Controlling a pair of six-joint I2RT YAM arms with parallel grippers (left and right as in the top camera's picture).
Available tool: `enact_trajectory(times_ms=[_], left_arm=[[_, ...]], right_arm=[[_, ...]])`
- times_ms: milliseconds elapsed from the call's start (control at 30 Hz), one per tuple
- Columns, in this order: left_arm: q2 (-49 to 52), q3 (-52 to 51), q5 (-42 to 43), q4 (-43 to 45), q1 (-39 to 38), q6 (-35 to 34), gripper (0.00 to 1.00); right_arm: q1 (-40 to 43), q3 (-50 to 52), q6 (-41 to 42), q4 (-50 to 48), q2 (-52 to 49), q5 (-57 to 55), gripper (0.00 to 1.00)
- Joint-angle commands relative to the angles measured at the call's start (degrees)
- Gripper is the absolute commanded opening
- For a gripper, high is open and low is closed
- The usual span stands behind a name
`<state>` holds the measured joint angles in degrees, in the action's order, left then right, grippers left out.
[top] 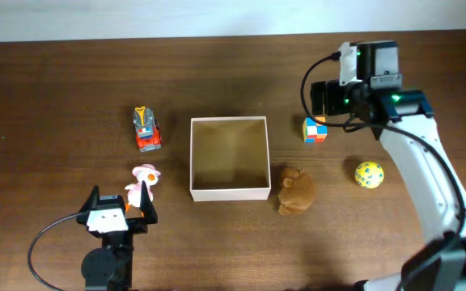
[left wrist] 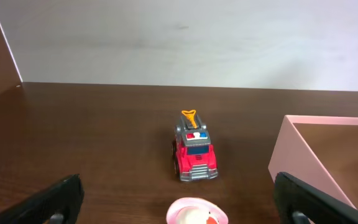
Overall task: Pack container
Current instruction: 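Move the right gripper over the 2x2 colorful cube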
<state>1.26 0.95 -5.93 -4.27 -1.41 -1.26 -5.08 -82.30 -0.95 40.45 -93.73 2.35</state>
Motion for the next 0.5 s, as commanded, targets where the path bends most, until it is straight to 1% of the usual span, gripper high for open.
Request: enact_trajectory(times_ms=[0,333,467], left_arm=[[-0.52,-0.44,0.59,0.15,0.35,0.90,0.99],[-0.52,-0.44,0.59,0.15,0.35,0.90,0.99],[-0.52,-0.44,0.59,0.15,0.35,0.90,0.99]], right_arm=[[-0.26,-1.36,-0.52,0.55,-2.49,-3.34,0.99],[-1.46,-1.36,-0.44,2.64,-8.09,-3.30,0.99],[-2.29,-1.36,3.30,2.32,-11.08,-3.28,0.99]])
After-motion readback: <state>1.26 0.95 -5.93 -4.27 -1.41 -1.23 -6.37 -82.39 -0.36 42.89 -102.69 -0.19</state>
